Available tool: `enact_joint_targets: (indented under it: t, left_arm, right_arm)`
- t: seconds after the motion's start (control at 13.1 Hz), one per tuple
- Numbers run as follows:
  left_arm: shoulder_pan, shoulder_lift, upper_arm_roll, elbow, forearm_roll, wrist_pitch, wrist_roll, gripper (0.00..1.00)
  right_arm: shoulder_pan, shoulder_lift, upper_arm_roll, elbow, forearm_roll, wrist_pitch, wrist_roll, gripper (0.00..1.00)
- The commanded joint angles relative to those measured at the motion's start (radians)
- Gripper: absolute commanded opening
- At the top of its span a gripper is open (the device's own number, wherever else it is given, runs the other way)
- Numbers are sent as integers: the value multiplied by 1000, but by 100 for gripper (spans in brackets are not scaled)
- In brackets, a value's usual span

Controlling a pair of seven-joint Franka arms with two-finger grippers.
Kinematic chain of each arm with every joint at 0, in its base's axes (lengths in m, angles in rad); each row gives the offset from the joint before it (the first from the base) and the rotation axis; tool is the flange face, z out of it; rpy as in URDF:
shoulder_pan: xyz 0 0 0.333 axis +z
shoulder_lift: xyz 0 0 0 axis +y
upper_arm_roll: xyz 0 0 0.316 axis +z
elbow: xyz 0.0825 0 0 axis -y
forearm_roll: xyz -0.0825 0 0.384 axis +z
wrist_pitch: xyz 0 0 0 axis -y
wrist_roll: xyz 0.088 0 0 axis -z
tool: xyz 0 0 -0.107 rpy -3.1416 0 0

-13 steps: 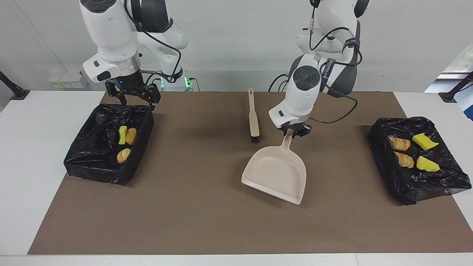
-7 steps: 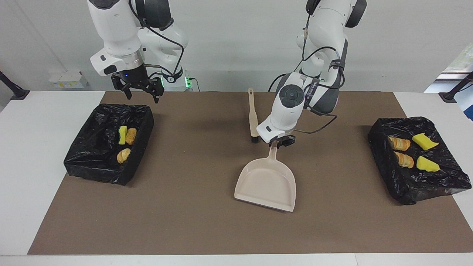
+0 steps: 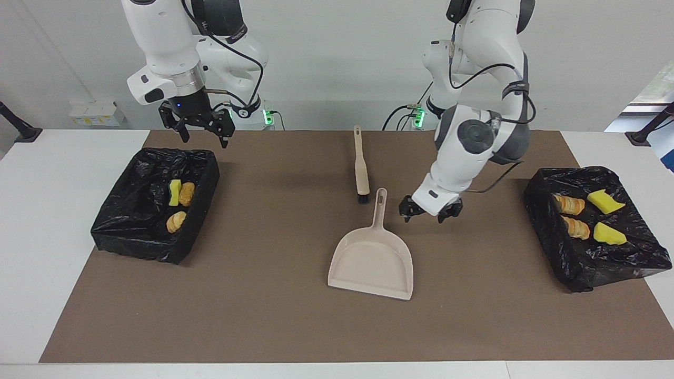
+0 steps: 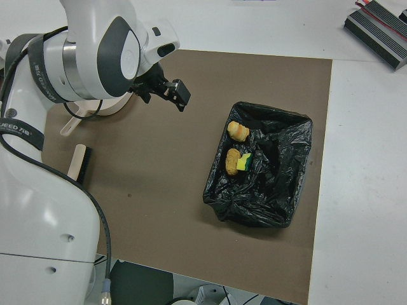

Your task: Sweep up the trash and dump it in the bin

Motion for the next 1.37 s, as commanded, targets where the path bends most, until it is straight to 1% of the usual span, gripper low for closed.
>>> enact_joint_targets:
  t: [0.0,0.08,0.23,0.38,0.46,0.53,0.76,0.84,0.91,0.99,1.14,1.3]
  left_arm:
    - [99,-98,4,-20,30,-50,143,100]
    - [142,-132,4,-20,30,-96,171,100]
    - [185,-210,4,-23,28,-190,161,100]
    - [225,-287,4,-34,25,-312,150,100]
    - [233,-327,4,-50,24,-340,144,100]
    - [231,-377,4,-98,24,-327,142,100]
    - [230,-447,4,-220,-36,-218,142,100]
    - [227,-460,2,-244,-44,-197,141,100]
    - [219,-451,2,-233,-44,-199,144,100]
    - [217,-441,2,-206,-45,-210,157,100]
    - [222,-454,2,-154,-44,-226,153,100]
    - [234,-448,5,-97,-44,-236,153,100]
  right_arm:
    - [-16,44,9,64,18,-27,6,100]
    - [-19,47,10,68,19,-25,3,100]
    - [-16,49,9,68,13,-25,1,100]
    - [-16,47,9,68,11,-31,1,100]
    - [-14,47,10,68,10,-24,1,100]
    - [-14,49,10,68,1,-21,3,100]
    - [-13,47,10,71,-1,-25,3,100]
    - [-14,47,10,73,-4,-31,1,100]
    - [-23,47,10,79,-2,-31,1,100]
    - [-25,47,10,96,-1,-34,1,100]
    - [-17,47,11,99,-4,-34,1,100]
    - [-13,47,10,99,1,-36,1,100]
